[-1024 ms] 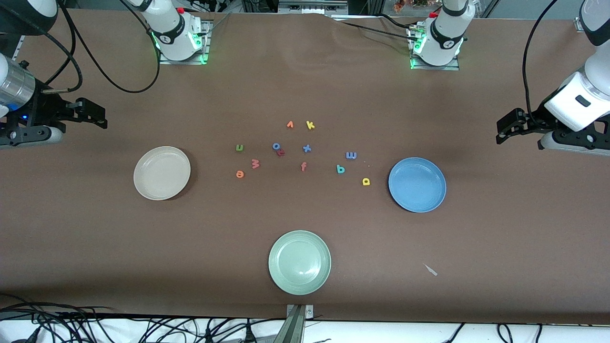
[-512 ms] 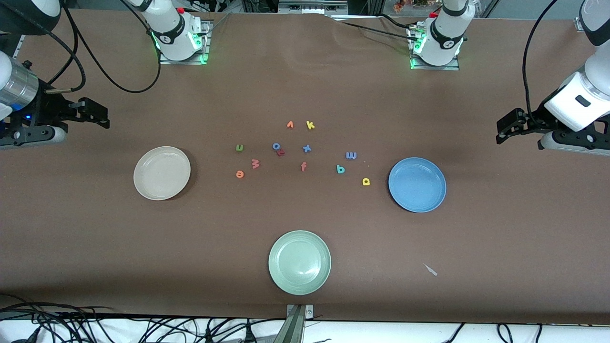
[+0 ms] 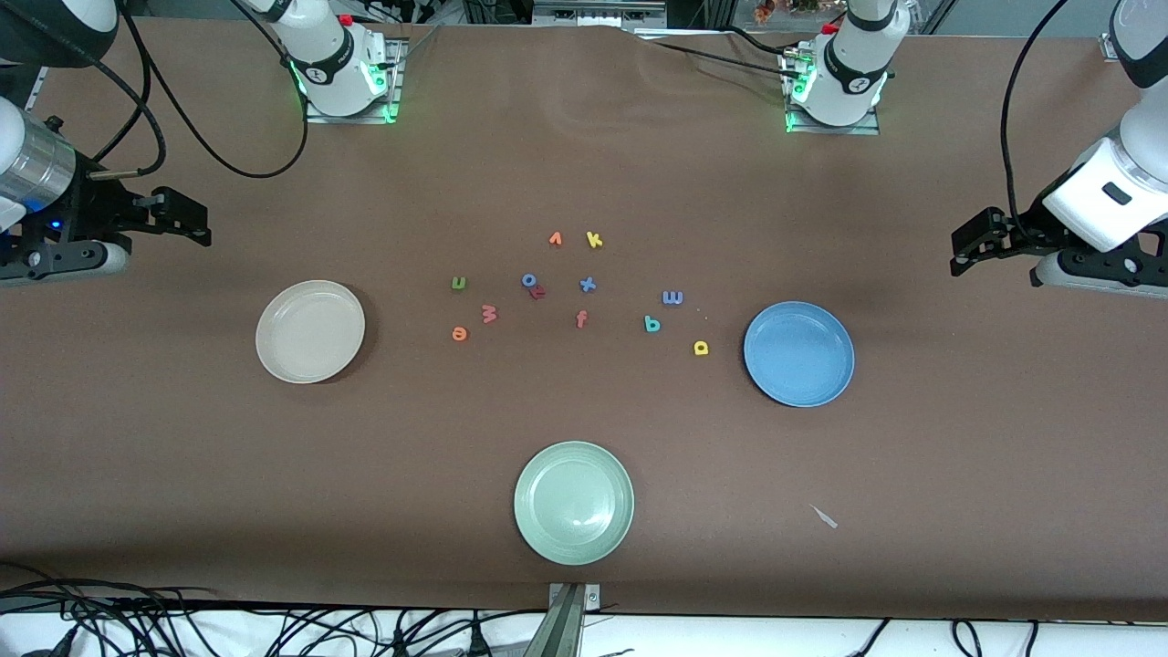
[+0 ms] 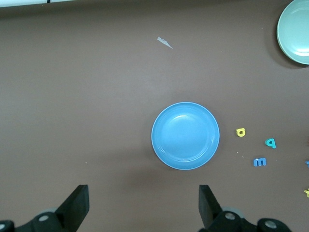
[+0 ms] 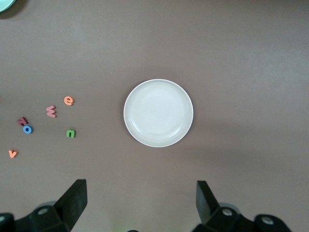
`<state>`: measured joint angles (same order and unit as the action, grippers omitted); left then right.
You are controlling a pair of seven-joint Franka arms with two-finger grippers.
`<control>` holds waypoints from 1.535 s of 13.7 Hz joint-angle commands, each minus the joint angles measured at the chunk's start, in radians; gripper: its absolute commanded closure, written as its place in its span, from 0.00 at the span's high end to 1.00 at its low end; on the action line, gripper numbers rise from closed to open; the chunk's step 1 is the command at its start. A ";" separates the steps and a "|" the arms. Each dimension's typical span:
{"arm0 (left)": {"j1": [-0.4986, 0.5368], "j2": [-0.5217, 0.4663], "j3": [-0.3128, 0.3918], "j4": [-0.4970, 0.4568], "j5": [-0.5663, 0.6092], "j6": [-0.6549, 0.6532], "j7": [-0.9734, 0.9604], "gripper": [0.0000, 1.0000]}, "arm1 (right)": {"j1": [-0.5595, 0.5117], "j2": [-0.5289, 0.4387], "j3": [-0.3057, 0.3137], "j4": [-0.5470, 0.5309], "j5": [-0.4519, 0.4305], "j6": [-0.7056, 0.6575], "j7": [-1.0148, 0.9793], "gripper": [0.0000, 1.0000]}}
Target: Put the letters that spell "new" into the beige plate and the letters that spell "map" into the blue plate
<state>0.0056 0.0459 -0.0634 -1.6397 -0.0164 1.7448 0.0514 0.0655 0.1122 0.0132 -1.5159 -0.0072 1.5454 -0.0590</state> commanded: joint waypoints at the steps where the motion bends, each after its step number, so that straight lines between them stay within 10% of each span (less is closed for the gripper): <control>1: -0.003 0.000 0.001 0.009 0.021 -0.014 0.008 1.00 | 0.002 0.000 0.001 0.005 -0.011 -0.007 -0.007 1.00; 14: 0.010 0.023 0.008 0.008 0.021 -0.016 0.021 1.00 | 0.072 -0.008 0.013 -0.151 0.022 0.160 0.074 1.00; 21: -0.006 0.025 0.001 0.008 0.021 -0.024 0.013 1.00 | 0.076 -0.012 0.171 -0.348 0.013 0.379 0.289 1.00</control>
<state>0.0080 0.0690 -0.0614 -1.6432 -0.0164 1.7404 0.0529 0.1467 0.1268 0.1453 -1.7704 0.0023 1.8441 0.1723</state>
